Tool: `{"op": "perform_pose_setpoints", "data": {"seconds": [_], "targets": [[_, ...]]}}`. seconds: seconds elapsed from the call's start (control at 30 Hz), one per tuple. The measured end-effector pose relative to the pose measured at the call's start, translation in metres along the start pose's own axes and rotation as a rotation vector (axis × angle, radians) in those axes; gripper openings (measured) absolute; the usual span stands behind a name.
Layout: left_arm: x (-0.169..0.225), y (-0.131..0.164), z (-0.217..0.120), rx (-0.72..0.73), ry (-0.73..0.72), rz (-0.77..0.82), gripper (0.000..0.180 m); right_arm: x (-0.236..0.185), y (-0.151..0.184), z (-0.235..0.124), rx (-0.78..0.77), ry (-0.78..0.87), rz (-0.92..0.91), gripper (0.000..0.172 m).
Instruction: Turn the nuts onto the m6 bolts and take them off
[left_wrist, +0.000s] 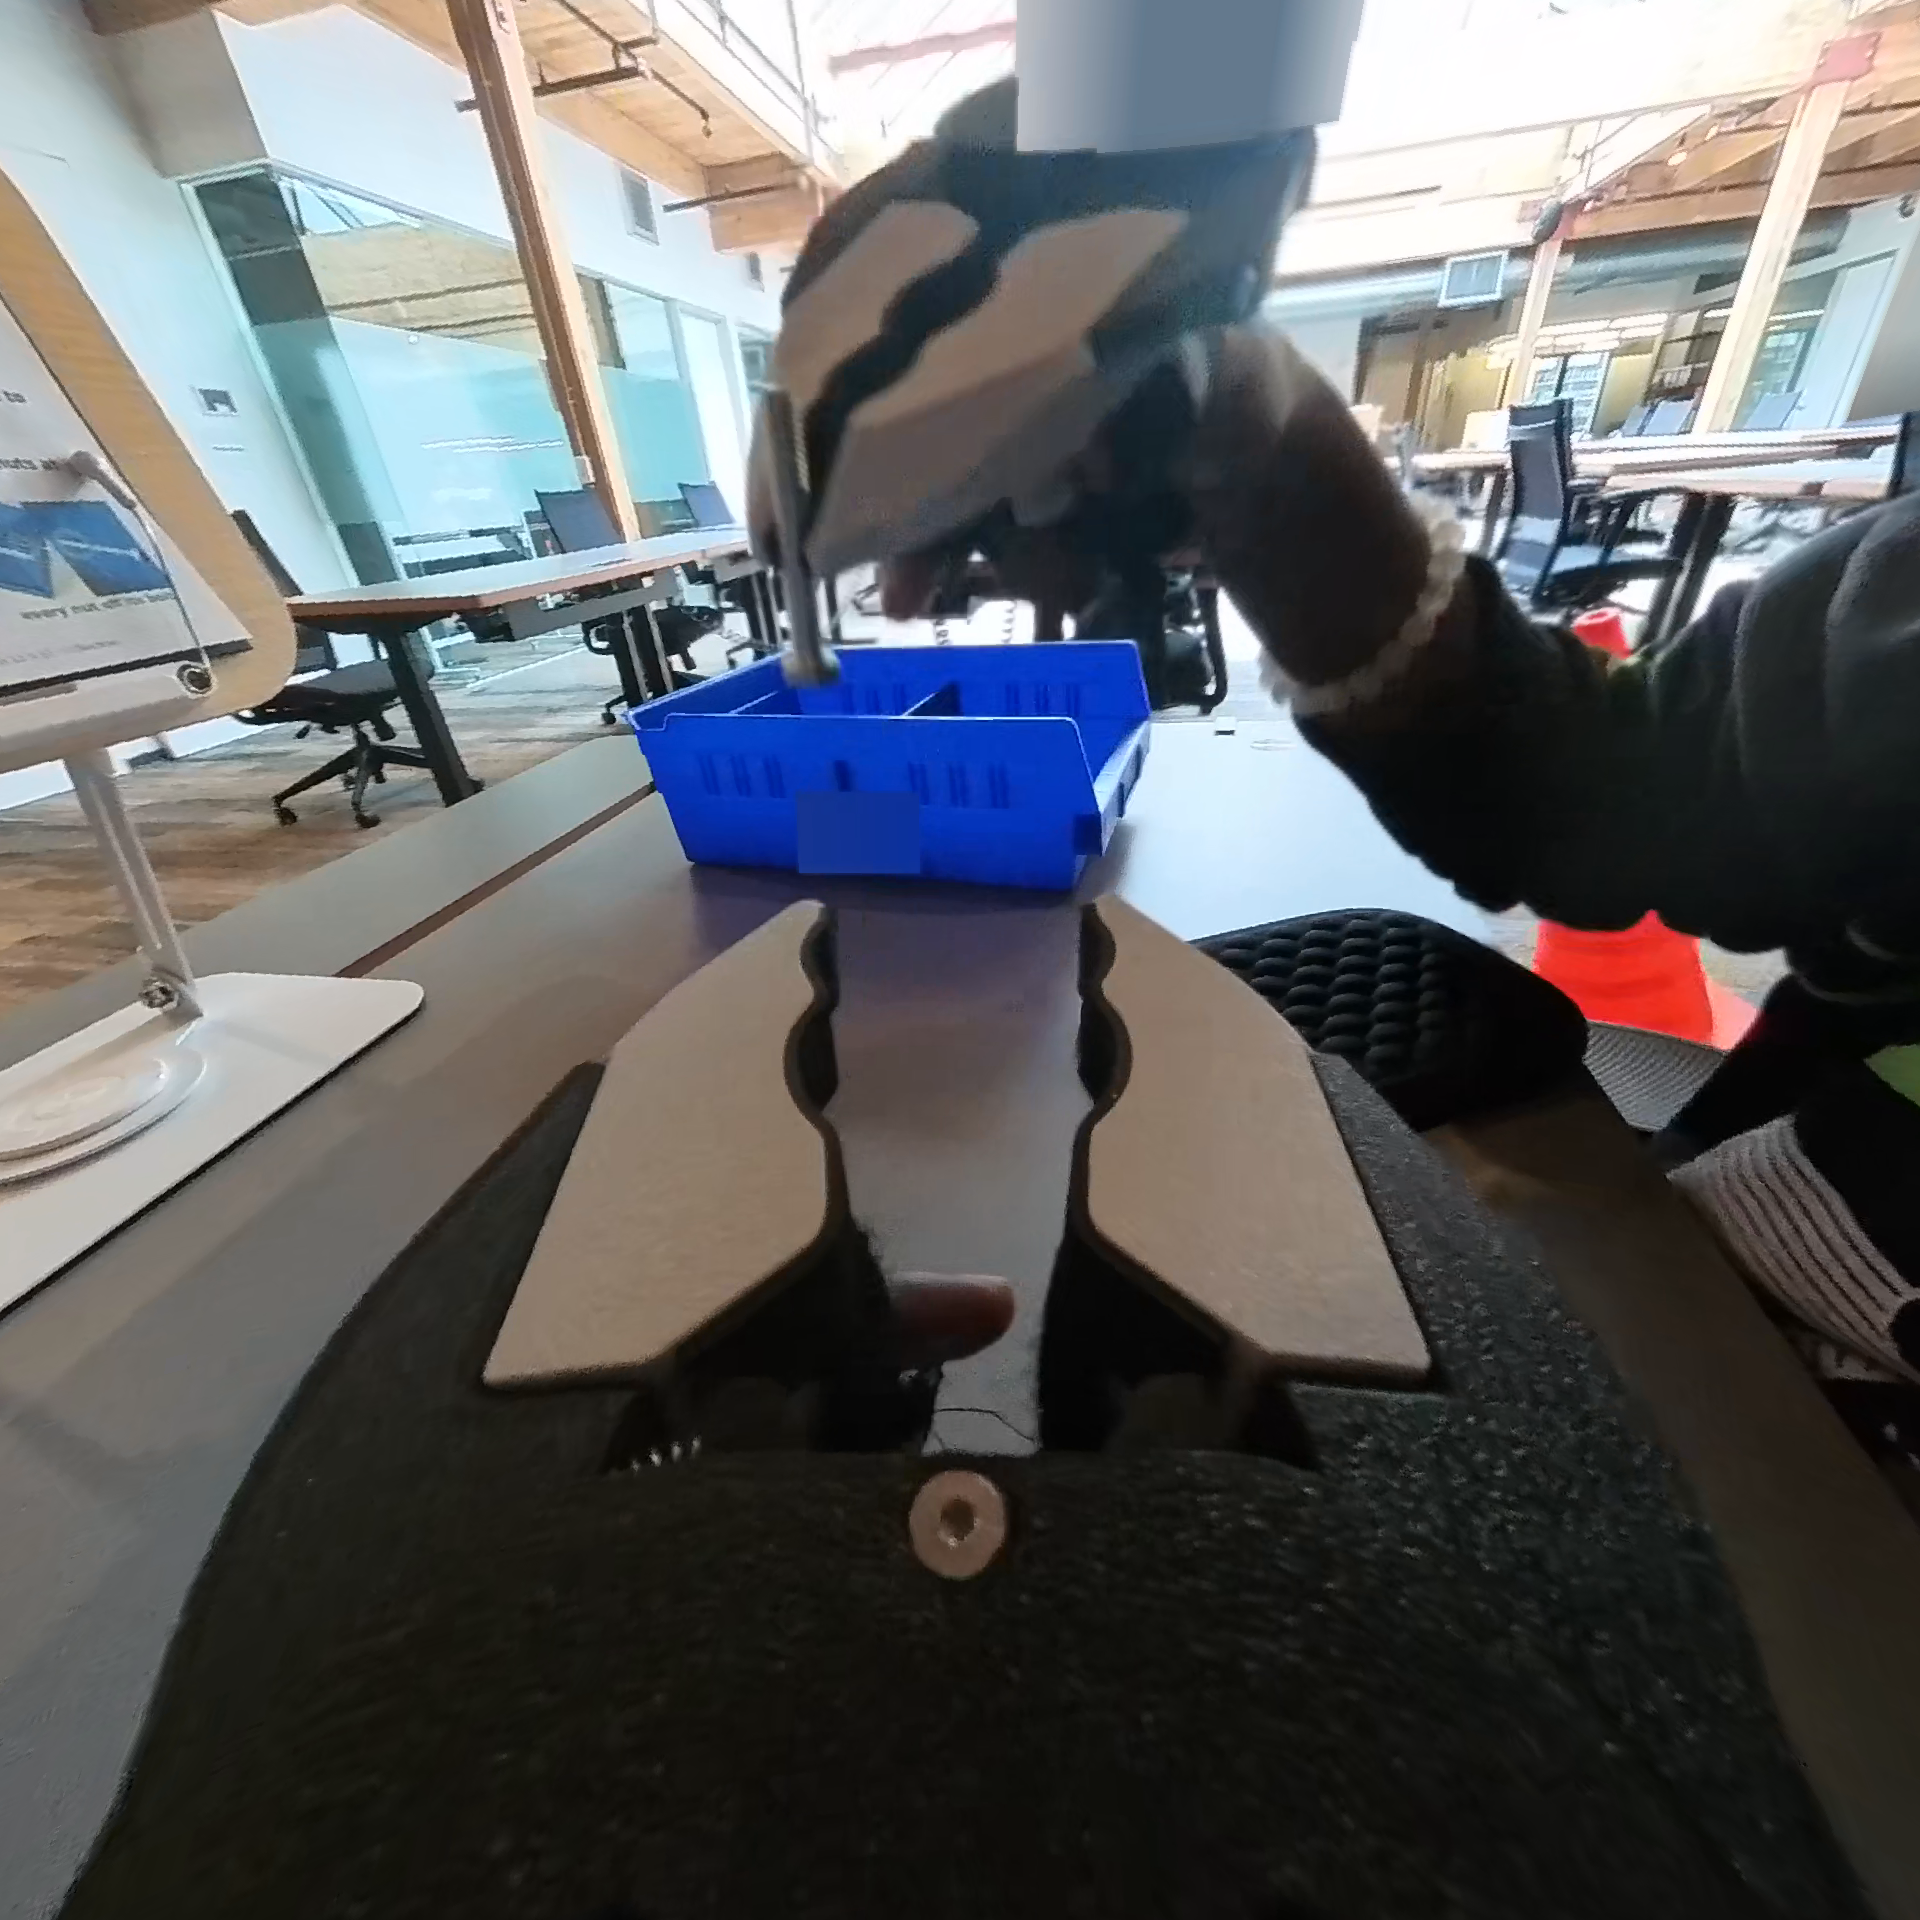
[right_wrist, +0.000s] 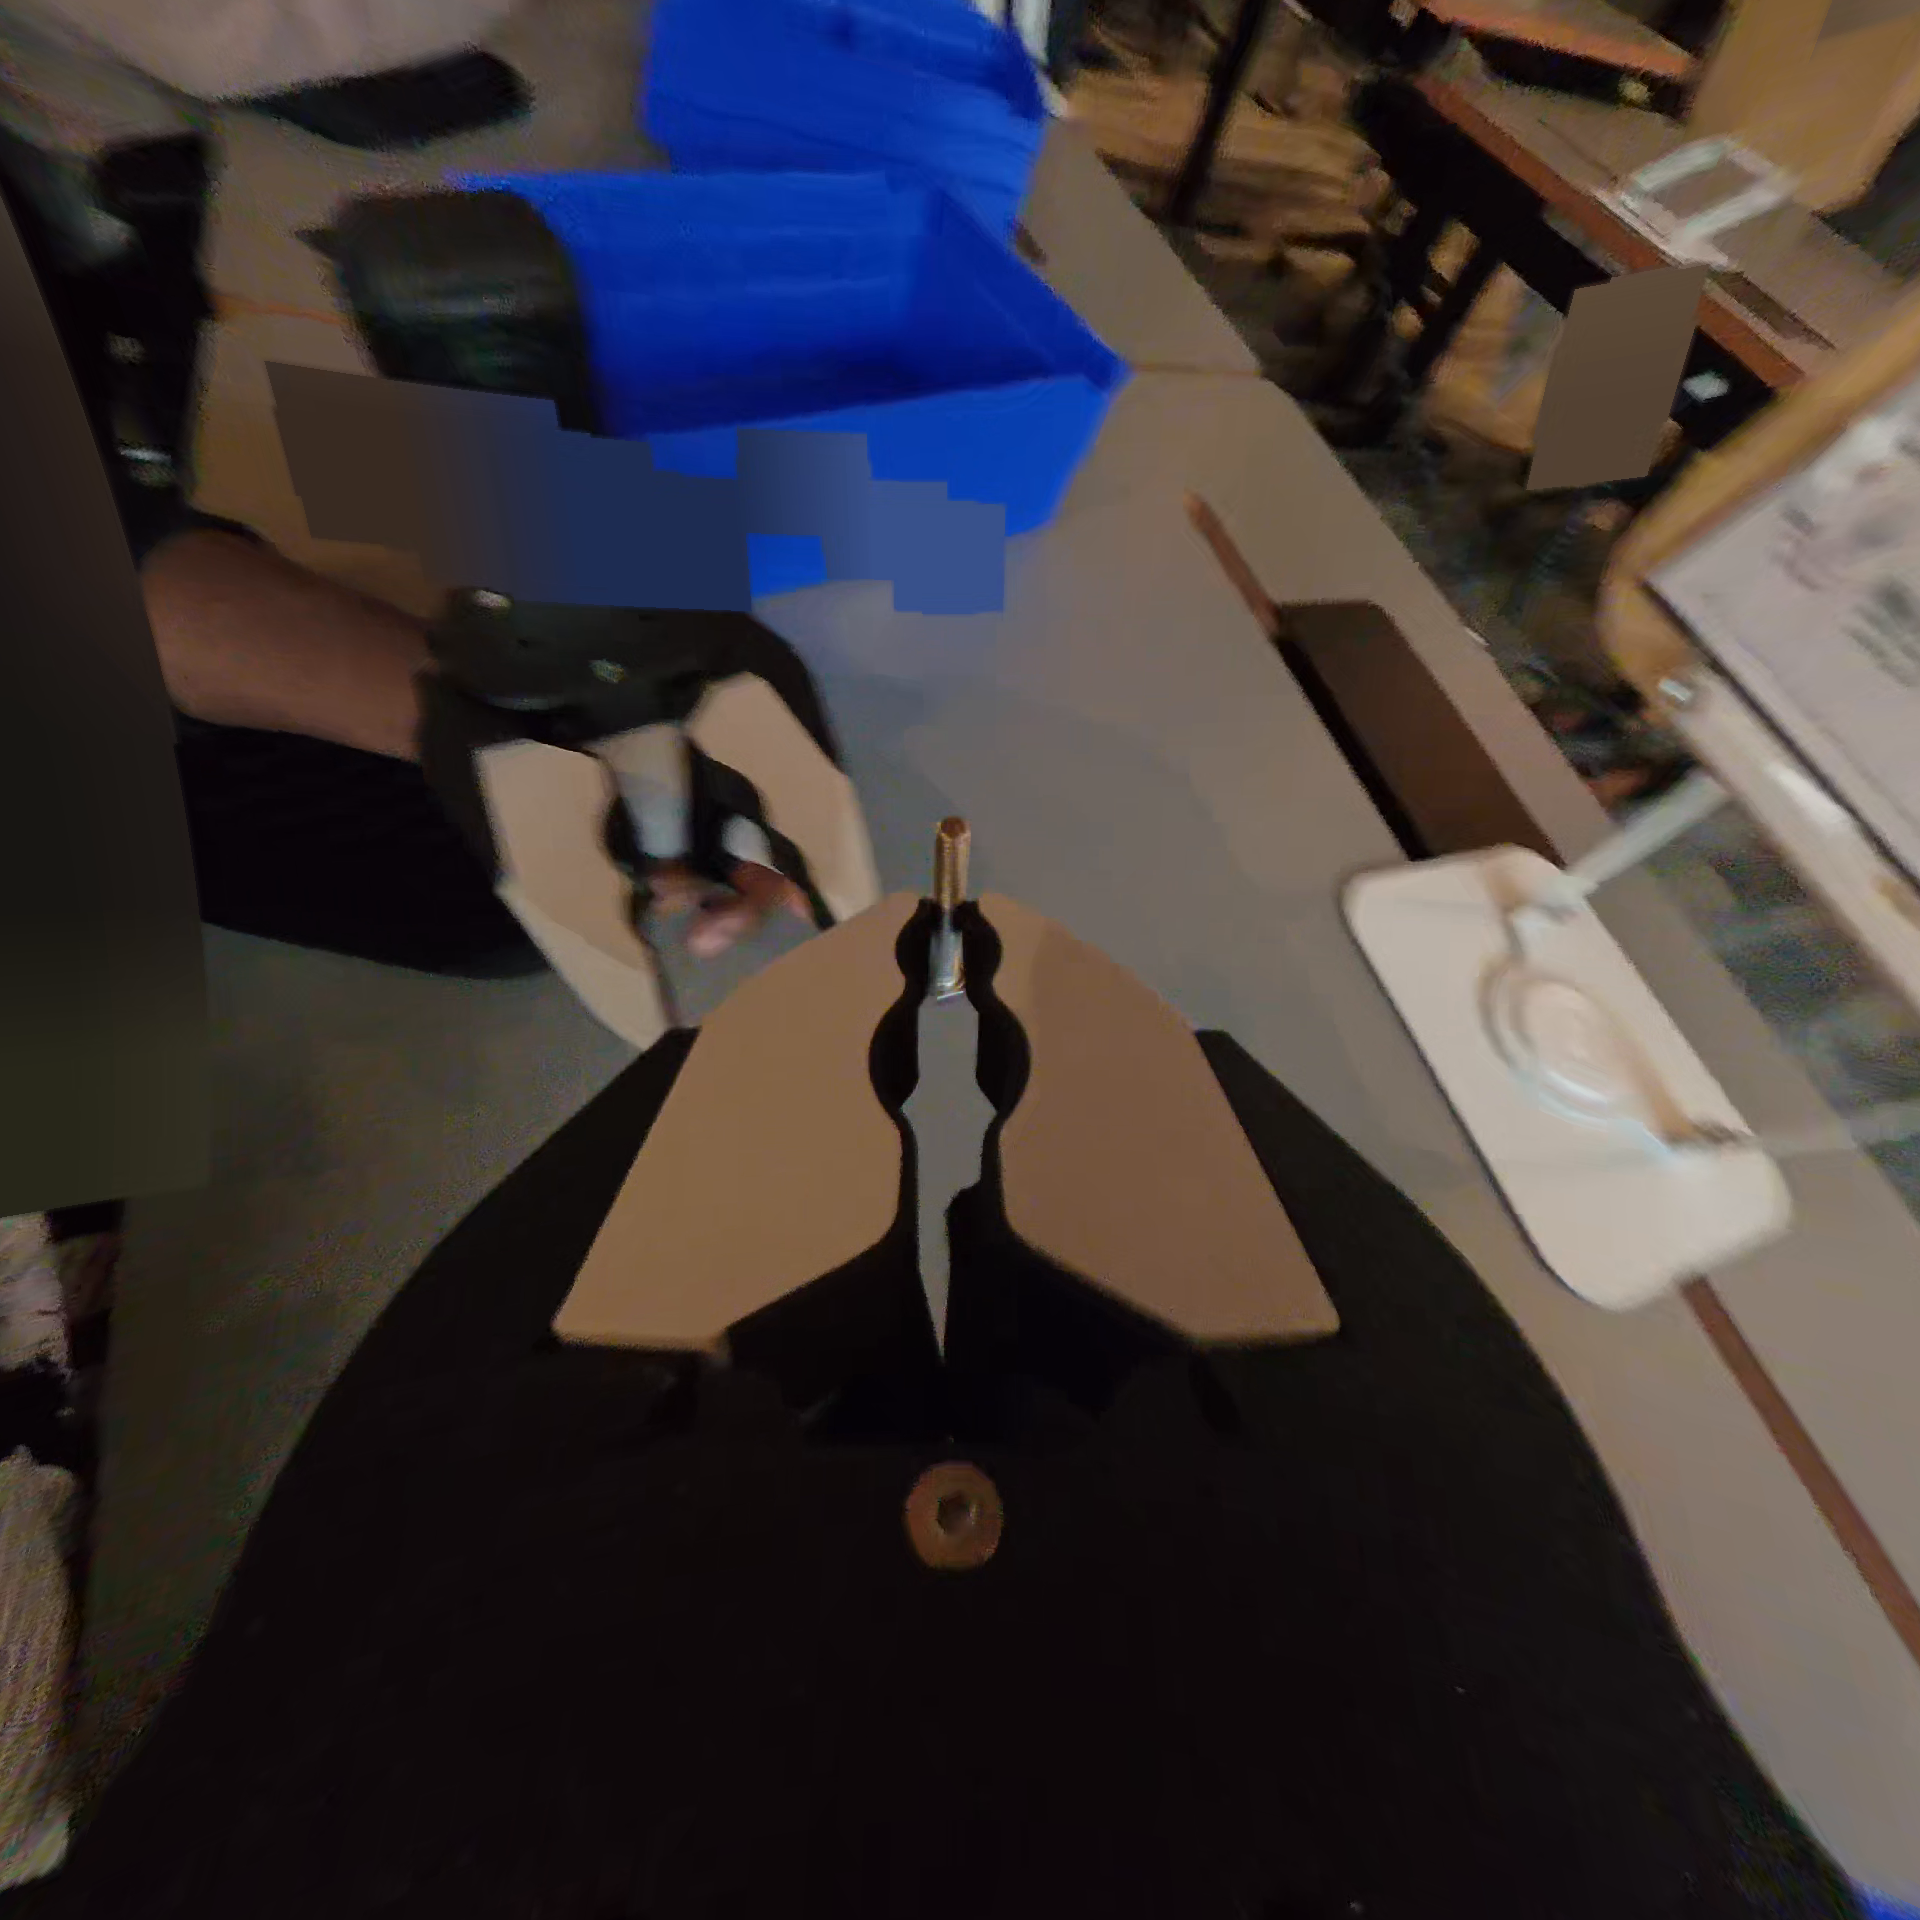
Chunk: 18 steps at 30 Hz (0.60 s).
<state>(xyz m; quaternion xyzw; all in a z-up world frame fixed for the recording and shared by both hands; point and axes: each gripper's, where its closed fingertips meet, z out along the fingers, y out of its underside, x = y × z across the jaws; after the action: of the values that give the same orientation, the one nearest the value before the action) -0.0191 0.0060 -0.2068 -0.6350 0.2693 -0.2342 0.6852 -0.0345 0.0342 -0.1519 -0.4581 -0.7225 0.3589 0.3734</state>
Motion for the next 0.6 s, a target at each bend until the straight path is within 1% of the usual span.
{"op": "perform_pose_setpoints", "data": {"seconds": [0.07,0.13,0.2,0.33,0.43,0.5,0.6], "targets": [[-0.003,0.001,0.001,-0.011,-0.028,0.013,0.053,0.039,0.013,-0.024,-0.077,0.113,0.043,0.005],[-0.007,0.002,0.001,-0.022,-0.054,0.019,0.063,0.080,0.034,-0.051,-0.182,0.219,0.108,0.005],[-0.010,0.003,0.002,-0.031,-0.074,0.019,0.072,0.124,0.060,-0.081,-0.300,0.338,0.203,0.005],[-0.015,0.004,0.002,-0.041,-0.106,0.005,0.085,0.192,0.124,-0.137,-0.540,0.484,0.421,0.005],[-0.020,0.006,0.002,-0.058,-0.134,0.011,0.089,0.222,0.175,-0.161,-0.664,0.526,0.587,0.005],[-0.023,0.010,0.003,-0.086,-0.153,0.019,0.091,0.232,0.208,-0.166,-0.721,0.523,0.691,0.005],[-0.029,0.020,0.003,-0.149,-0.198,0.030,0.091,0.238,0.253,-0.163,-0.791,0.499,0.810,0.005]]}}
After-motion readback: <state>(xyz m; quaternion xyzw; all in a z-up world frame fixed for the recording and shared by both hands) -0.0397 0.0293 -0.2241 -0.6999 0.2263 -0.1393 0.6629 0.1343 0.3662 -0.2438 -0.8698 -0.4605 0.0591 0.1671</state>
